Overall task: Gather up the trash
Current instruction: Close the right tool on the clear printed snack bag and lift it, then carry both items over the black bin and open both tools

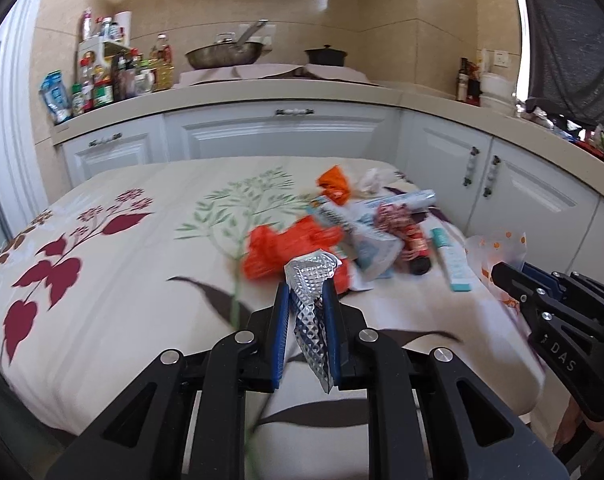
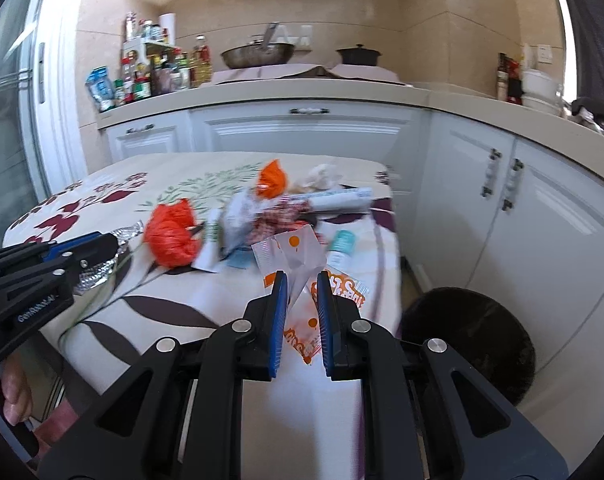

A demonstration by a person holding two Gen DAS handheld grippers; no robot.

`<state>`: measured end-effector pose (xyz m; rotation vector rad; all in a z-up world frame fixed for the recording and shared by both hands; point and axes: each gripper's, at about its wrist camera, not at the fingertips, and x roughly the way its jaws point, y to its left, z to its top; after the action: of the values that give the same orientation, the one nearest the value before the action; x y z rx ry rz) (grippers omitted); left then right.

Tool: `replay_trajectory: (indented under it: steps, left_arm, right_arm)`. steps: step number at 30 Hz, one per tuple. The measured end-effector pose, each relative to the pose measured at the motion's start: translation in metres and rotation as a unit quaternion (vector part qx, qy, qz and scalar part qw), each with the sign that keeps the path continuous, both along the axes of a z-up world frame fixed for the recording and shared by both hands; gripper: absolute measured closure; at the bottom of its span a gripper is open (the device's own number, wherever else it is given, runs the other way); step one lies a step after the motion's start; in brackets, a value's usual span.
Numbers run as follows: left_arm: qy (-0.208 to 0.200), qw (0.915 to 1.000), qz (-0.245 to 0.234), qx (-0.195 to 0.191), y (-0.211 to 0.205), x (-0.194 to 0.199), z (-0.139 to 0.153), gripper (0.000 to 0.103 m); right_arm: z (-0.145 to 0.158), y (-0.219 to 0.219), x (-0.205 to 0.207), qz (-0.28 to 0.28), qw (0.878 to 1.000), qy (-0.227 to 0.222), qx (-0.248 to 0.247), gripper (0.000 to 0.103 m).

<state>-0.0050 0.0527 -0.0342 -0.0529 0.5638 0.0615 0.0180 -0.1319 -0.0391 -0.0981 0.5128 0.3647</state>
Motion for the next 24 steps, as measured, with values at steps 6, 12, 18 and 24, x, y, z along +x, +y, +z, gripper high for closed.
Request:
replay_trajectory:
  steps: [6,12,18,24]
  left_arm:
    - [-0.006,0.9989,-0.046,-0.006,-0.038,0.016,0.006,0.085]
    - [-0.021,0.9950,-0.098,0.000,-0.090,0.035,0.013,0.085]
    - [-0.024,0.9904,-0.136,0.005,-0.141,0.058,0.014,0.085]
    - [-0.007,0.9876,-0.157,0.005,-0.185,0.082,0.008,0.085]
  right_arm:
    - [0.000,-0.043,0.009,-0.054,0.999,-0.008,-0.001,0.088]
    - [-0.005,-0.092,0.021,-0.107,0.994,-0.012,0.001,0.088]
    - [-0.010,-0.136,0.038,-0.146,0.989,-0.008,0.007,0.088]
    - [-0.016,-0.168,0.055,-0.164,0.986,-0.004,0.013,0.088]
